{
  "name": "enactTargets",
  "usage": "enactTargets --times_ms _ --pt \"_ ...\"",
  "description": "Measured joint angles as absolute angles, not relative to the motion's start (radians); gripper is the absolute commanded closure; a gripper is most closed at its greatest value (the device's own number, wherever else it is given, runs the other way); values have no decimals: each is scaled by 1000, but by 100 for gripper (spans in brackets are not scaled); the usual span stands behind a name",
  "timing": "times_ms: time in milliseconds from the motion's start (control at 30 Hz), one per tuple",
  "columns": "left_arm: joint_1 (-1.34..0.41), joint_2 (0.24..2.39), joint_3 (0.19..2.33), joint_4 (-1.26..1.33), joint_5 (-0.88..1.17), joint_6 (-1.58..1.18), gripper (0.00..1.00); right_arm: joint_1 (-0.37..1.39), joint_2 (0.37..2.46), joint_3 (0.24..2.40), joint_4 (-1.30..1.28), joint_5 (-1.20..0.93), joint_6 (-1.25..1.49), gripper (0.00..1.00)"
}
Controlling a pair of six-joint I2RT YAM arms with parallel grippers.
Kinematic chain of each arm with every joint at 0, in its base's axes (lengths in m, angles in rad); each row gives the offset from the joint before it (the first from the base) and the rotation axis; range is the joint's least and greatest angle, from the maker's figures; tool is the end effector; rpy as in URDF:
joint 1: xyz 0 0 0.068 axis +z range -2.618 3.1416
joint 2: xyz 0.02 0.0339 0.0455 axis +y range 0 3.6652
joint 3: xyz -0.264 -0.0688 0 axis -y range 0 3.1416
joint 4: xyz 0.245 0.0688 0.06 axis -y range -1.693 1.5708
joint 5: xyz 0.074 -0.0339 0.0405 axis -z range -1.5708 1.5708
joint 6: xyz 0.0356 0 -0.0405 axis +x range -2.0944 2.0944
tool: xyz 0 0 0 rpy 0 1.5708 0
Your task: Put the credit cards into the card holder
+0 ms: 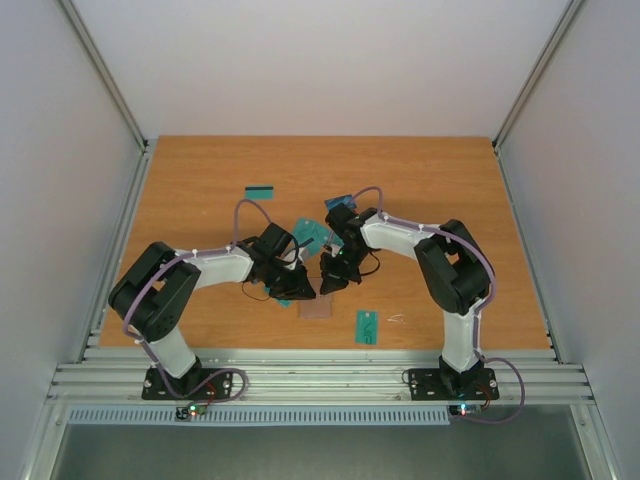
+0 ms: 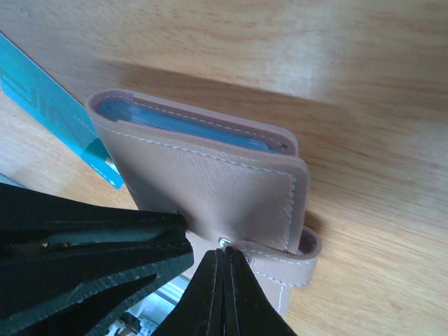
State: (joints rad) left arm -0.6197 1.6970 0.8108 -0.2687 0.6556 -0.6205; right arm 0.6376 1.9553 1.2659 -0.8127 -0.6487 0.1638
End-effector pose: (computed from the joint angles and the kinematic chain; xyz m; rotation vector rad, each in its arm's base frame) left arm 0.2283 -0.1895 0.1300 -0.2045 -2.8667 1.1448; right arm 0.2711 0.2276 0.1466 0.6910 -2.7236 -0.9075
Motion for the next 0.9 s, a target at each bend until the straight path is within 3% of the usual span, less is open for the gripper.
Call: enactTargets --times_ms 900 --pt "-617 1703 803 -249 669 -625 90 663 2009 1330 -858 -646 168 99"
